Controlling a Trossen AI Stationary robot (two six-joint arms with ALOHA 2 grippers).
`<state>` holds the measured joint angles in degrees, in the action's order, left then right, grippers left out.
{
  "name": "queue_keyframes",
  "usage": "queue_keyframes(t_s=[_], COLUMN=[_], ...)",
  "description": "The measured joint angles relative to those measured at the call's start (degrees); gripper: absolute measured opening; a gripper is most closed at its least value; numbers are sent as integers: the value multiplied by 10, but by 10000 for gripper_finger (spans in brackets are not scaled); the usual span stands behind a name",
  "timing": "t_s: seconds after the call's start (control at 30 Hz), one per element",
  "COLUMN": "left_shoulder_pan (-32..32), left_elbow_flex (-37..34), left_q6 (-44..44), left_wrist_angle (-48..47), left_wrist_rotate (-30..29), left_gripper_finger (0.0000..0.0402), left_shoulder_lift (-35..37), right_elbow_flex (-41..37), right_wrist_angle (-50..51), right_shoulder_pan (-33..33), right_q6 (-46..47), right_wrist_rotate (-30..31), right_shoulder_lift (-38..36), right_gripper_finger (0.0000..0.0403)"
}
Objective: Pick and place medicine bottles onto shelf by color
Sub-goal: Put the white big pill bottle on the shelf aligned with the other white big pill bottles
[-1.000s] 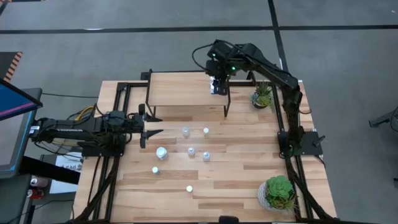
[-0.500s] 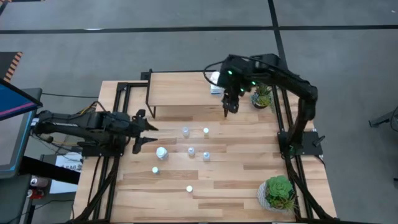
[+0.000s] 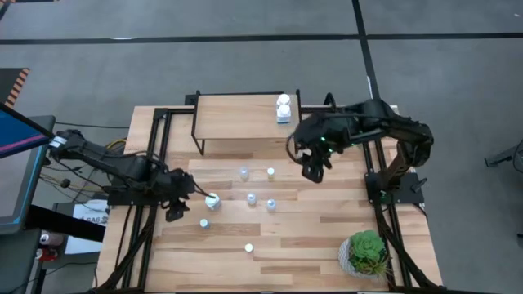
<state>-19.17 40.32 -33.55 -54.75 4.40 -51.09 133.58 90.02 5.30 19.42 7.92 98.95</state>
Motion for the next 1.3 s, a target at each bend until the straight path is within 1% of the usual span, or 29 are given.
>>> queue_keyframes(t_s=[0.1, 0.17, 0.2, 0.23, 0.3, 0.43, 0.57, 0.63, 0.7, 0.83, 1.0, 1.13, 1.3], left_shoulder_pan=[-18, -21, -21, -21, -21, -21, -20, -20, -16, -2, 21, 39, 68], left_elbow_flex=[-16, -26, -30, -32, -37, -64, -81, -86, -90, -92, -92, -92, -92], left_q6=[-1, -8, -12, -16, -23, -40, -53, -53, -52, -51, -44, -22, -1], left_wrist_angle=[40, 64, 75, 75, 82, 92, 98, 111, 135, 189, 250, 297, 379], left_wrist_rotate=[-8, -14, -19, -26, -36, -36, -75, -96, -97, -96, -82, -74, -57], left_gripper_finger=[196, 196, 196, 197, 196, 196, 196, 196, 196, 196, 196, 196, 196], left_shoulder_lift=[-4, -3, -3, -3, -4, -19, -46, -58, -77, -118, -162, -202, -250], right_elbow_flex=[-2, -26, -51, -80, -160, -336, -476, -526, -565, -603, -603, -603, -603], right_wrist_angle=[-1, -2, -2, -1, 0, -24, -126, -184, -222, -261, -262, -263, -263], right_shoulder_pan=[20, 29, 31, 31, 29, 30, 51, 64, 76, 97, 112, 118, 120], right_q6=[2, 2, 6, 14, 48, 146, 215, 233, 246, 262, 262, 258, 257], right_wrist_rotate=[23, 45, 55, 66, 80, 83, 74, 73, 73, 72, 72, 72, 72], right_shoulder_lift=[-9, -28, -45, -63, -114, -216, -305, -337, -360, -381, -378, -377, -378], right_gripper_finger=[200, 192, 187, 183, 173, 154, 142, 137, 133, 128, 125, 125, 125])
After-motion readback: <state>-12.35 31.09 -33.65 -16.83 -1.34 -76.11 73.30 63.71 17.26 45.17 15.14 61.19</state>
